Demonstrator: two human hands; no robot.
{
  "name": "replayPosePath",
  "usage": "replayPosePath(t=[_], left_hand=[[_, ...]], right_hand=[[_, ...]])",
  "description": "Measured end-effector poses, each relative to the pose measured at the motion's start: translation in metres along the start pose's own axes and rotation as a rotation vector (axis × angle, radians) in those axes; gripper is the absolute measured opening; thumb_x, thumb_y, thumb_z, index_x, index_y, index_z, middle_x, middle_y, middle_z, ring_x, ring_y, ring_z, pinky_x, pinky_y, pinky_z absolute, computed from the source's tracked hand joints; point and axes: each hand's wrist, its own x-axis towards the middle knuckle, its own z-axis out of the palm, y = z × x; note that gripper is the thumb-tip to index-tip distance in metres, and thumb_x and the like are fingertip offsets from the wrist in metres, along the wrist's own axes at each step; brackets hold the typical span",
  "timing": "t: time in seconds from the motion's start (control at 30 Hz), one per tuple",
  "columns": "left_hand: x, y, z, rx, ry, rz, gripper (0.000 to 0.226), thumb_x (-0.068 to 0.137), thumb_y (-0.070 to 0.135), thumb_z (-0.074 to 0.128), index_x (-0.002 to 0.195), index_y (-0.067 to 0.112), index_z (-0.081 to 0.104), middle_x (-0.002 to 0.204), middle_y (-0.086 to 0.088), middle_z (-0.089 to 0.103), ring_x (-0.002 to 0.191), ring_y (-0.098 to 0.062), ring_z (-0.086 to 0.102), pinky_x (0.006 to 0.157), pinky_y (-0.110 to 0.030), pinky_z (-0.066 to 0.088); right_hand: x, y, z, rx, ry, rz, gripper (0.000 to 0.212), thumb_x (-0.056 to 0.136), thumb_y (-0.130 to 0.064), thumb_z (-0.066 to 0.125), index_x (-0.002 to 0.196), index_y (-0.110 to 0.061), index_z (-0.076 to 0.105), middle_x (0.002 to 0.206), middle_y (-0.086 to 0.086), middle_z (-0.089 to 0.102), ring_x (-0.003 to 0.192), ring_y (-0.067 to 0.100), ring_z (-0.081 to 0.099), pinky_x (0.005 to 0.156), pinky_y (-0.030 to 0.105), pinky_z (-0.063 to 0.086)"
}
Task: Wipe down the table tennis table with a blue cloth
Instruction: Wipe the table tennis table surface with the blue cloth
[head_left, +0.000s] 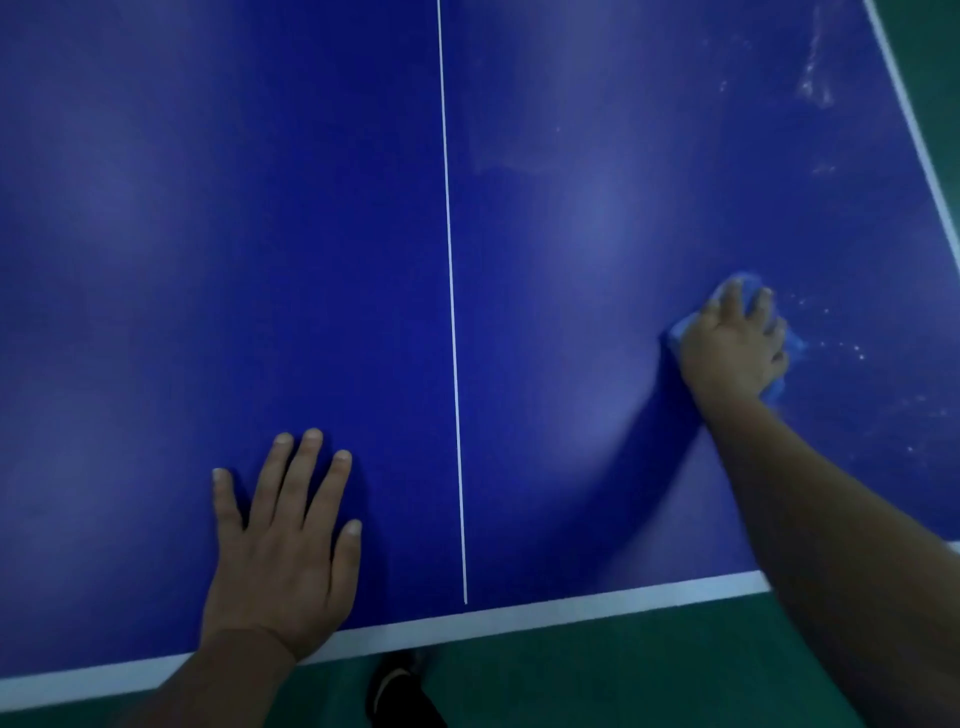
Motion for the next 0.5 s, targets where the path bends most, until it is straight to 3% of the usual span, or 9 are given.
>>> replayPosePath(t=[0.07,0.17,0.23,0.3,0.37,0.43,0.5], left_hand=[[0.000,0.000,0.000,0.010,-0.005,-0.006,0.062,0.095,0.039,0.029,0.147,0.008,0.042,0.159,-0.014,0.029,0.149,-0.030,0.019,0.116,-0.066,0.005],[-0.001,0.002,0.001,0.024,0.001,-0.014,0.063,0.095,0.040,0.028,0.147,0.008,0.042,0.159,-0.015,0.029,0.149,-0.031,0.019,0.115,-0.067,0.006],[-0.001,0.002,0.001,0.030,0.003,-0.011,0.063,0.095,0.040,0.028,0.148,0.008,0.041,0.160,-0.014,0.029,0.150,-0.031,0.018,0.116,-0.065,0.004],[0.000,0.001,0.001,0.022,0.009,-0.008,0.063,0.095,0.040,0.028,0.148,0.008,0.042,0.160,-0.014,0.028,0.150,-0.030,0.017,0.118,-0.061,0.000],[0.000,0.001,0.002,0.011,0.012,-0.009,0.063,0.096,0.040,0.028,0.148,0.008,0.042,0.160,-0.013,0.028,0.150,-0.029,0.017,0.119,-0.058,-0.002],[0.000,0.001,0.003,0.009,0.021,-0.010,0.062,0.096,0.040,0.028,0.148,0.009,0.041,0.160,-0.013,0.028,0.150,-0.029,0.017,0.119,-0.058,-0.002],[0.000,0.001,0.003,0.014,0.021,-0.007,0.062,0.096,0.040,0.027,0.148,0.009,0.041,0.160,-0.013,0.028,0.150,-0.029,0.017,0.119,-0.057,-0.003]], right_hand=[[-0.049,-0.030,0.012,-0.054,0.036,-0.301,0.054,0.103,-0.035,0.032,0.156,-0.027,0.029,0.163,0.009,0.025,0.145,0.039,0.029,0.113,0.057,0.026],[-0.139,-0.041,0.030,-0.057,-0.027,-0.922,0.051,0.100,-0.037,0.039,0.150,-0.030,0.043,0.157,0.006,0.040,0.140,0.038,0.038,0.110,0.057,0.029],[-0.131,-0.024,0.024,-0.053,-0.073,-1.138,0.047,0.101,-0.038,0.040,0.147,-0.030,0.048,0.156,0.004,0.042,0.139,0.036,0.041,0.110,0.057,0.030],[-0.076,0.001,0.015,-0.177,-0.048,-0.978,0.051,0.101,-0.035,0.035,0.151,-0.026,0.043,0.158,0.008,0.037,0.141,0.037,0.039,0.111,0.057,0.031],[-0.017,0.030,0.002,-0.212,-0.054,-0.473,0.056,0.103,-0.037,0.018,0.157,-0.028,0.027,0.166,0.005,0.019,0.149,0.032,0.023,0.117,0.055,0.021],[0.006,0.041,-0.011,-0.046,-0.079,-0.050,0.054,0.105,-0.045,0.018,0.157,-0.035,0.021,0.167,-0.002,0.011,0.152,0.029,0.013,0.119,0.058,0.010],[-0.013,0.027,-0.009,0.009,-0.056,-0.009,0.053,0.105,-0.047,0.024,0.157,-0.037,0.022,0.167,-0.004,0.013,0.152,0.029,0.014,0.119,0.060,0.010]])
